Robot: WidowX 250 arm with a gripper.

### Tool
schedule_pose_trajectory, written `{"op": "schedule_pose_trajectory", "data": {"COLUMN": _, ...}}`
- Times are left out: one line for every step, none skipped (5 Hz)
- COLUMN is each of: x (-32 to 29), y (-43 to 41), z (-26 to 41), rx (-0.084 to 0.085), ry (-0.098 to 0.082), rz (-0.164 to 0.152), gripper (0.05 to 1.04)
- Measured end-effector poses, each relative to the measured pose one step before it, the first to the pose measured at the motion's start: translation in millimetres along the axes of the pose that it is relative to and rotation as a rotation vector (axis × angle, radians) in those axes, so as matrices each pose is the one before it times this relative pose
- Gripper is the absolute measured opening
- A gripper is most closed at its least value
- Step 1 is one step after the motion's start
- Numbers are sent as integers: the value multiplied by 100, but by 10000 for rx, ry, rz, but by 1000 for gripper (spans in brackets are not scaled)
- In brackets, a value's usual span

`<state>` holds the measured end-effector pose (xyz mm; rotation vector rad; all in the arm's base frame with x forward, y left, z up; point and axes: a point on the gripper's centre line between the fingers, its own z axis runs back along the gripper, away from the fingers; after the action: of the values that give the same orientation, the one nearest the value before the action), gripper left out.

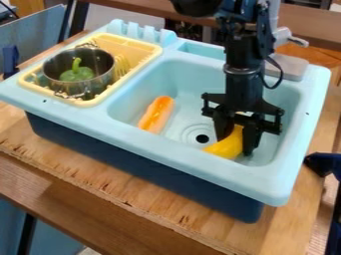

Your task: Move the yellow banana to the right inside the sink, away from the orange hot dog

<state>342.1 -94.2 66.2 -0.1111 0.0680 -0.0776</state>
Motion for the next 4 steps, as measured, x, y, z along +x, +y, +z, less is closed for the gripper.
{"op": "schedule_pose_trajectory", "data": {"x": -203, "y": 572, "z": 51, "rx": 52, "ry": 502, "rz": -8, "gripper": 812}}
{"op": "schedule_pose_trajectory", "data": {"x": -366, "y": 649, "z": 81, "rx": 530, "ry": 280, "rz": 165, "gripper": 987}}
{"op": "schedule_pose_trajectory", "data": {"x": 125, "y": 668, "z": 829, "rx": 511, "ry": 54, "rz": -210, "gripper": 999}}
{"op": "schedule_pose_trajectory", "data": {"x": -21, "y": 185, "z": 2158, "rx": 137, "ry": -430, "rz": -157, "gripper": 999}}
